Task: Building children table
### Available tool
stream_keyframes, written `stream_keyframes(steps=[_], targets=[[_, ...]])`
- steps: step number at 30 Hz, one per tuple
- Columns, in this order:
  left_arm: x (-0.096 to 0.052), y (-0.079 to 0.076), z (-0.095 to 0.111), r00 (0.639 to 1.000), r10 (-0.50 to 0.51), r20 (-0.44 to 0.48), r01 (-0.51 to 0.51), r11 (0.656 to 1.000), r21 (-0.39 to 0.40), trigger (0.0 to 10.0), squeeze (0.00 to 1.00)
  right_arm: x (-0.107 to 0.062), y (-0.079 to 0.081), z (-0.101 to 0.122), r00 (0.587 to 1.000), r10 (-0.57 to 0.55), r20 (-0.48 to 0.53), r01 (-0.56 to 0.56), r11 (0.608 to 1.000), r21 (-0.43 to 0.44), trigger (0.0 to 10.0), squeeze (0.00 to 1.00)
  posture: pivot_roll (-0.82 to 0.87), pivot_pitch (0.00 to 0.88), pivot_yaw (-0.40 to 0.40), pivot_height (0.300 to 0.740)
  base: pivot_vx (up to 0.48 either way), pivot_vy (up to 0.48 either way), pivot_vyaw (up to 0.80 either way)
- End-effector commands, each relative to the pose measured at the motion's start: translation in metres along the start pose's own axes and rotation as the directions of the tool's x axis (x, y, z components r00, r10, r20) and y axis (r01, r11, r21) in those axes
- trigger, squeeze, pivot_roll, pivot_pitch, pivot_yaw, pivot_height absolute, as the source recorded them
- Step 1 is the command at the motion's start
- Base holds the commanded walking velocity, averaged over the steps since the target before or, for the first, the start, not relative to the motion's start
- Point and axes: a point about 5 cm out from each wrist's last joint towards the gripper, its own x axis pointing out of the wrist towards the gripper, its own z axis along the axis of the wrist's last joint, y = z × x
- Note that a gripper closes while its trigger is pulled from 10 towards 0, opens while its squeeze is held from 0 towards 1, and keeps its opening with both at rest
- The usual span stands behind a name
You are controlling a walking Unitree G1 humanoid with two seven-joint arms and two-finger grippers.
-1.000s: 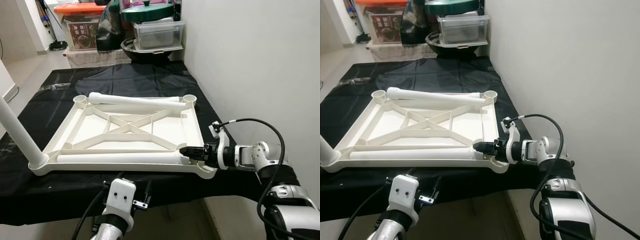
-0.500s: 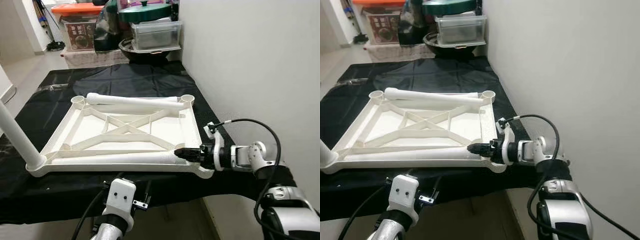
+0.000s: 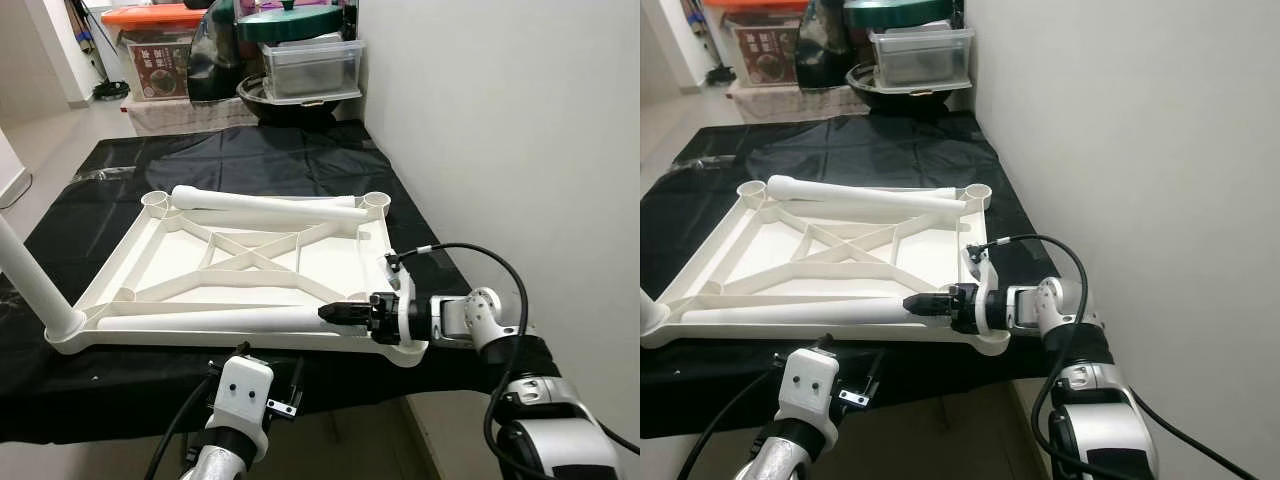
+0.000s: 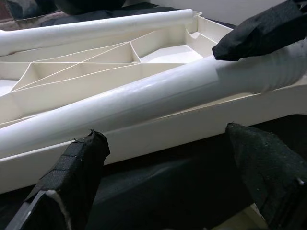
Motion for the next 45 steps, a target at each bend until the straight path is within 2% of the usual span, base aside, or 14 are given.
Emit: stream_keyframes(steps=[1,12,21,24,25,27,28,31,32,34,35,36,39,45], targets=[[0.000,0.000,-0.005,1.000,0.004,-0.029,-0.004,1.000,0.004,10.0,0.00,0.001,0.003,0.004,0.999,0.038,0.026,-0.037,0.999,-0.003,0.0,0.00,-0.06,0.043,-0.026,0.740,0.000,0.000,0.00],[0.001,0.001,-0.006,1.000,0.004,-0.029,-0.004,1.000,0.004,10.0,0.00,-0.020,0.009,0.024,0.973,0.166,0.163,-0.163,0.986,-0.029,0.0,0.00,-0.06,0.038,-0.027,0.740,0.000,0.000,0.00],[0.002,0.002,-0.006,0.999,0.005,-0.035,-0.005,1.000,-0.013,10.0,0.00,-0.047,-0.003,0.025,0.947,0.207,0.247,-0.203,0.978,-0.043,0.0,0.00,-0.05,0.027,-0.023,0.740,0.000,0.000,0.00],[0.002,0.007,-0.005,0.999,0.030,-0.036,-0.033,0.996,-0.087,10.0,0.00,-0.054,-0.003,0.024,0.929,0.248,0.275,-0.250,0.968,-0.027,0.0,0.00,-0.05,0.017,-0.021,0.740,0.000,0.000,0.00],[0.005,0.018,0.002,0.996,0.086,-0.008,-0.085,0.960,-0.268,10.0,1.00,-0.058,-0.003,0.019,0.914,0.287,0.288,-0.297,0.955,-0.010,0.0,0.00,-0.06,0.005,-0.013,0.740,0.000,0.000,0.00],[0.008,0.035,0.018,0.984,0.164,0.065,-0.107,0.849,-0.518,10.0,1.00,-0.063,-0.002,0.010,0.884,0.354,0.305,-0.375,0.927,0.011,0.0,0.00,-0.06,0.000,-0.011,0.740,0.000,0.000,0.00],[0.009,0.040,0.025,0.977,0.188,0.101,-0.094,0.803,-0.588,10.0,1.00,-0.065,-0.001,0.006,0.871,0.381,0.310,-0.405,0.914,0.016,0.0,0.00,-0.06,0.000,-0.011,0.740,0.000,0.000,0.00],[0.010,0.049,0.038,0.965,0.206,0.165,-0.044,0.742,-0.668,10.0,1.00,-0.064,0.000,0.001,0.853,0.411,0.323,-0.442,0.897,0.026,0.0,0.00,-0.05,0.000,-0.010,0.740,0.000,0.000,0.00],[0.010,0.049,0.038,0.965,0.206,0.165,-0.044,0.742,-0.668,10.0,1.00,-0.064,0.000,0.001,0.853,0.411,0.323,-0.442,0.897,0.026,0.0,0.00,-0.05,0.000,-0.010,0.740,0.000,0.000,0.00],[0.011,0.057,0.055,0.946,0.197,0.259,0.063,0.668,-0.742,10.0,1.00,-0.060,0.001,-0.008,0.835,0.441,0.329,-0.480,0.876,0.044,0.0,0.00,-0.05,0.000,-0.001,0.740,0.000,0.000,0.00],[0.011,0.059,0.066,0.931,0.189,0.311,0.129,0.628,-0.768,10.0,0.00,-0.058,0.003,-0.013,0.825,0.459,0.328,-0.501,0.864,0.052,0.0,0.00,-0.05,0.000,0.001,0.740,0.000,0.000,0.00],[0.011,0.060,0.073,0.919,0.174,0.354,0.186,0.601,-0.777,10.0,0.00,-0.056,0.004,-0.017,0.815,0.477,0.328,-0.523,0.850,0.062,0.0,0.00,-0.05,0.000,0.002,0.740,0.000,0.000,0.00],[0.011,0.060,0.078,0.912,0.164,0.376,0.215,0.589,-0.779,10.0,0.00,-0.055,0.006,-0.019,0.809,0.487,0.328,-0.535,0.842,0.068,0.0,0.00,-0.05,0.000,0.002,0.740,0.000,0.000,0.00],[0.010,0.064,0.090,0.882,0.134,0.452,0.339,0.484,-0.807,10.0,0.00,-0.048,0.019,-0.036,0.776,0.566,0.279,-0.609,0.788,0.093,0.0,0.00,-0.05,0.000,0.015,0.740,0.000,0.000,0.00]])
